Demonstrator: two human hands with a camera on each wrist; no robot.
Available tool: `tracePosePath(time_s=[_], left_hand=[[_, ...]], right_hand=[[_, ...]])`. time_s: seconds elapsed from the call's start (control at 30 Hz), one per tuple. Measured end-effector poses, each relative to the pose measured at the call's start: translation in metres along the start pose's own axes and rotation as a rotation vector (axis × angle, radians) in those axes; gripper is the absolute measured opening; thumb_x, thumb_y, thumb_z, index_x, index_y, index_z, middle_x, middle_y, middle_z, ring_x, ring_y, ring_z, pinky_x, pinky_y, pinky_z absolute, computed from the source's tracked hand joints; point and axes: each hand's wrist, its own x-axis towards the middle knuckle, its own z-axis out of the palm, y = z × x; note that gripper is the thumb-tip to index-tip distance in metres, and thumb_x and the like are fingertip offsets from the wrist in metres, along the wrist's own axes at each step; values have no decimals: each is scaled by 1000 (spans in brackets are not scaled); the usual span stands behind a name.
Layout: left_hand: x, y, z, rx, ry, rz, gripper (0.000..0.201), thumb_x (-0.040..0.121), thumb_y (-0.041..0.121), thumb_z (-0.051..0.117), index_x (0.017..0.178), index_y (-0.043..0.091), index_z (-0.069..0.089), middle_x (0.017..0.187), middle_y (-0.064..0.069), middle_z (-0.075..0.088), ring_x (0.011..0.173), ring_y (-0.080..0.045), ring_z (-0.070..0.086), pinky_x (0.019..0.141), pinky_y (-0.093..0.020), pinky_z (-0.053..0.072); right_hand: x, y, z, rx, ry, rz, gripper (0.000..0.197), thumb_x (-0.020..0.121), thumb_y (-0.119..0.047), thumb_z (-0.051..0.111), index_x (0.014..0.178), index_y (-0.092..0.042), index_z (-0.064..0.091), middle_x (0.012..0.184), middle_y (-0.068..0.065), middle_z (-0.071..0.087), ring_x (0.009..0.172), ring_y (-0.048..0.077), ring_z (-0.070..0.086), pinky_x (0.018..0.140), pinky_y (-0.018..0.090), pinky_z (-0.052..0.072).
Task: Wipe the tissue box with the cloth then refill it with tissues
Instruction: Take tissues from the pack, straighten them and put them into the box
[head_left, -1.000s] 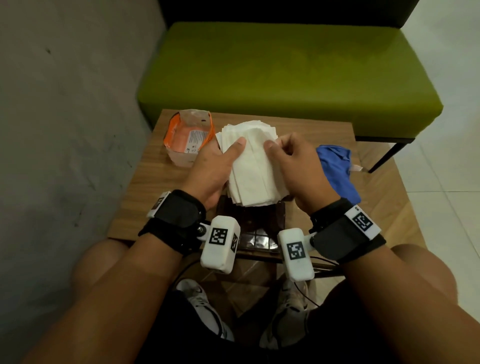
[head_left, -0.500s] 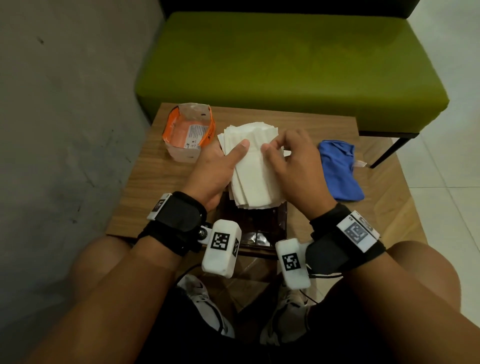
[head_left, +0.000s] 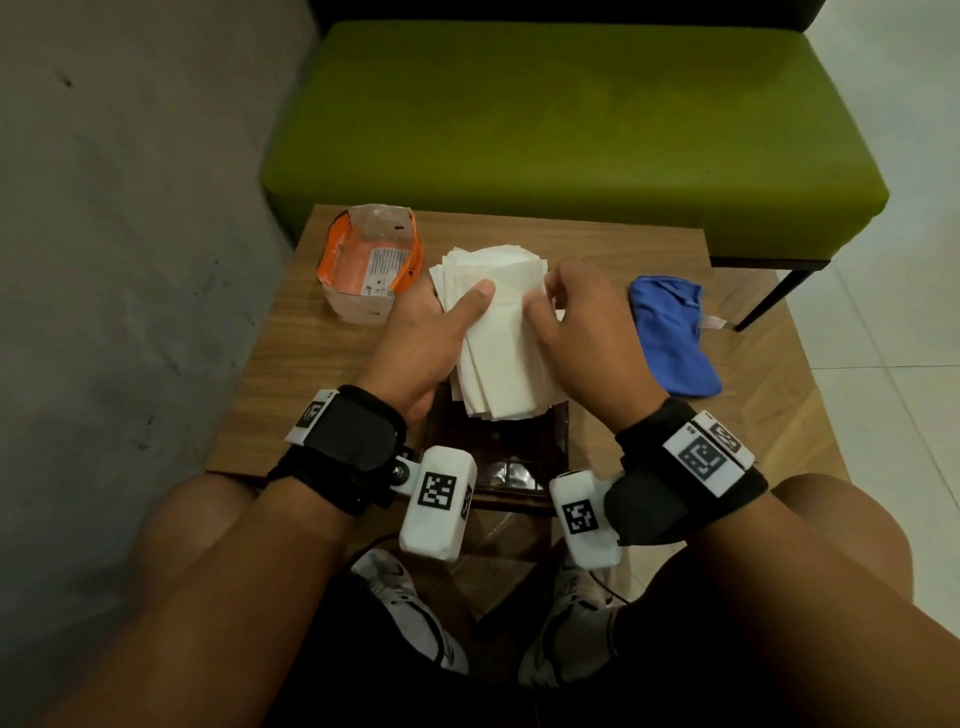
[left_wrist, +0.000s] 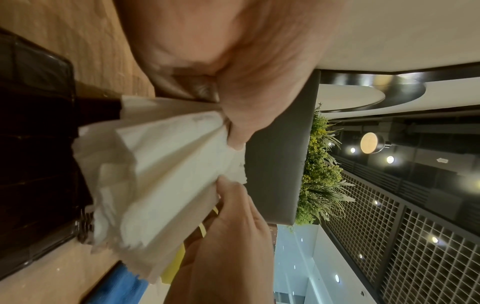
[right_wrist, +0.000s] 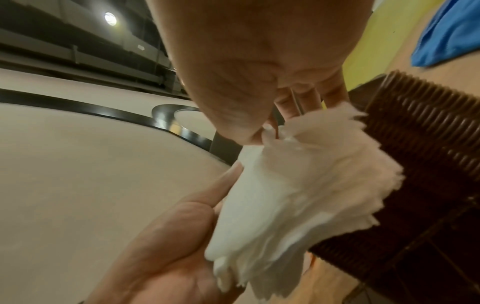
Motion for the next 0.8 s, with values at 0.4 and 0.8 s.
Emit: tracePosePath(time_s=[0.4, 0.8], left_hand=[[1, 2, 0, -31, -3, -2, 32, 109, 21, 62, 141, 14, 63, 126, -2, 79, 113, -17, 78, 93, -37, 65], [4, 2, 3, -102, 37, -11, 29, 111, 23, 58, 139, 13, 65, 128, -2, 78, 117, -17, 76, 101, -39, 62]], right_hand=[[0, -7, -12, 351, -39, 225, 47, 108, -52, 50, 80, -14, 53, 78, -4, 59, 72, 14, 56, 68, 46, 46], [-13, -4, -17, 185, 72, 127, 30, 111, -36, 49, 84, -23, 47, 75, -9, 51, 64, 1, 46, 60, 23, 37]])
